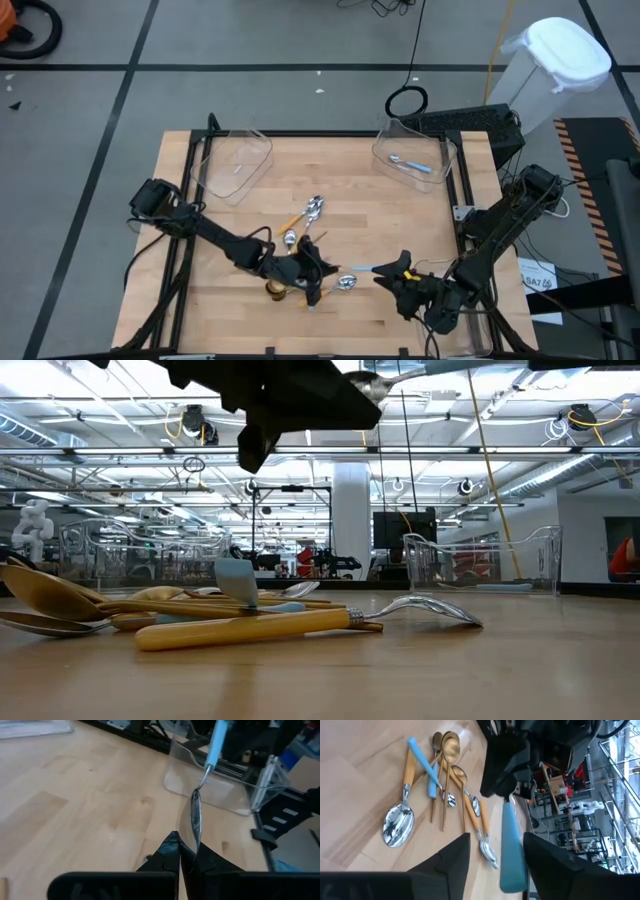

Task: Sort silverware by color (type)
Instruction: Put the blue spoon into the top right transparent bin

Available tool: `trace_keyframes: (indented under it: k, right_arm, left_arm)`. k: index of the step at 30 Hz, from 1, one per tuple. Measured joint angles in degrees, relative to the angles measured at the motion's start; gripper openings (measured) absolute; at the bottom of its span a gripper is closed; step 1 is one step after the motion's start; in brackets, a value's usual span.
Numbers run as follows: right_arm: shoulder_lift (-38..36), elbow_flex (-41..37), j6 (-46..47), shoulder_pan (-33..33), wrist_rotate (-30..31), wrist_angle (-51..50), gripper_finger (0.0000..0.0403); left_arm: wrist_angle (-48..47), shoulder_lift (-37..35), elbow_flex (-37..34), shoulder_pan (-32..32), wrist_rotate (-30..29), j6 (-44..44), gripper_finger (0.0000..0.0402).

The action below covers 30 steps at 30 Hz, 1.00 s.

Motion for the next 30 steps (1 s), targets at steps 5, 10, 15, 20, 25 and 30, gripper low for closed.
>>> trace_keyframes:
  k: [5,10,15,20,25,30]
  right_arm:
    - [0.0,0.0,-1.0,0.0,0.0,0.0,0.0145]
    - [0.0,0.0,-1.0,0.0,-0.2,0.1,0.0113]
    - [0.0,0.0,-2.1,0.0,-0.4,0.3,0.0095]
    - [0.0,0.0,-4.6,0.0,-2.1,1.7,0.0106]
    - [0.0,0.0,-5.5,0.0,-2.2,1.9,0.0126]
    - [0.0,0.0,-6.7,0.0,-2.2,1.9,0.0120]
  left_arm:
    - [0.0,0.0,0.0,-1.0,0.1,-2.1,0.0005]
    - [0.0,0.0,0.0,-1.8,-0.2,-4.2,0.0005]
    - [0.0,0.1,0.0,-2.2,-1.4,-5.7,0.0005]
    - [1.9,1.7,0.0,-2.2,-1.4,-6.7,0.0005]
    - [3.5,2.4,0.0,-2.2,-0.8,-6.6,0.0005]
    - [4.5,2.4,0.0,-2.2,0.0,-6.0,0.0005]
